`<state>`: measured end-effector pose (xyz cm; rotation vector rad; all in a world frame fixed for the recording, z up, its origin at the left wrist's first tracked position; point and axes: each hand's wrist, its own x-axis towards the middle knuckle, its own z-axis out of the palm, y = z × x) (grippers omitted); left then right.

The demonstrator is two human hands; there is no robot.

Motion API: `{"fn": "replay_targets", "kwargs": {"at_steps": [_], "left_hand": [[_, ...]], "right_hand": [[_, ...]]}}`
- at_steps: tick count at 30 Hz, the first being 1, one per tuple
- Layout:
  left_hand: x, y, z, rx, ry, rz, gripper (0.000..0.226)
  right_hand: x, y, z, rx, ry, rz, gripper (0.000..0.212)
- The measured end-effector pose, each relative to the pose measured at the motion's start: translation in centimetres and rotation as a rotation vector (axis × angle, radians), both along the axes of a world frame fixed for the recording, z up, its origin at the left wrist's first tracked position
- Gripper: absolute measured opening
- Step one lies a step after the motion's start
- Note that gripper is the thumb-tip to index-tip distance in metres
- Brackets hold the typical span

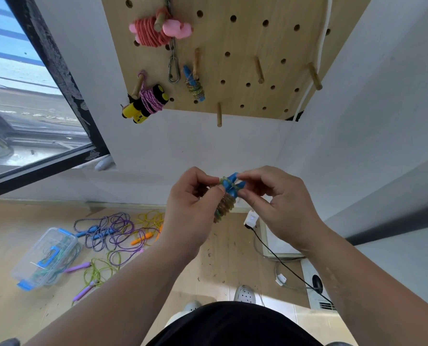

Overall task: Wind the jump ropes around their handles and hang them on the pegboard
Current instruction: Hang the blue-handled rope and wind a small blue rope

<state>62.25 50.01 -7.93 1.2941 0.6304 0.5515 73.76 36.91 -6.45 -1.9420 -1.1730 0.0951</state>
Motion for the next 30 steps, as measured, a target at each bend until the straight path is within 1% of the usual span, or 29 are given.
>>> {"fn": "replay_targets", "kwargs": {"at_steps": [2,6,9,12,17,21,25,27,30], "left_hand": [[0.1,-0.1,0.4,-0.073,-0.008,-0.015,0.018],[0.1,-0.5,0.7,-0.237,-0.023,-0.026,0.014],[0.0,-0.8,0.6,-0.330,-0.025,-0.019,0.011],[0.0,-0.9,0.6,-0.357,-0.014,-0.018,0.009],[0.1,-0.4,0.7,-0.334,0.008,-0.006,0.007],[0.2,-0.2,0.8,-0.316,0.037,-0.027,0.008],[0.2,0.0,0.7,-0.352,0.078,-0.071,0.020],[0.2,0.1,0.8,-0.371,0.099,-0.093,0.018],[0.7,0.2,0.7,-0.422,0.149,-0.106,0.012]], "right_hand": [[-0.2,0.0,0.1,0.052,0.011,-0.024,0.025],[-0.2,0.0,-0.2,0.081,-0.179,-0.020,0.008],[-0.2,0.0,-0.4,0.084,-0.269,-0.016,0.004],[0.0,-0.3,-0.4,0.072,-0.271,0.017,0.008],[0.4,-0.4,-0.3,0.011,-0.209,0.081,0.023],[0.7,-0.2,0.0,0.022,-0.200,0.078,0.020],[1.3,-0.3,0.3,0.024,-0.174,0.140,0.012],[1.3,-0.3,0.2,-0.002,-0.240,0.162,0.014],[1.3,-0.5,0.1,-0.066,-0.442,0.173,0.018]]}}
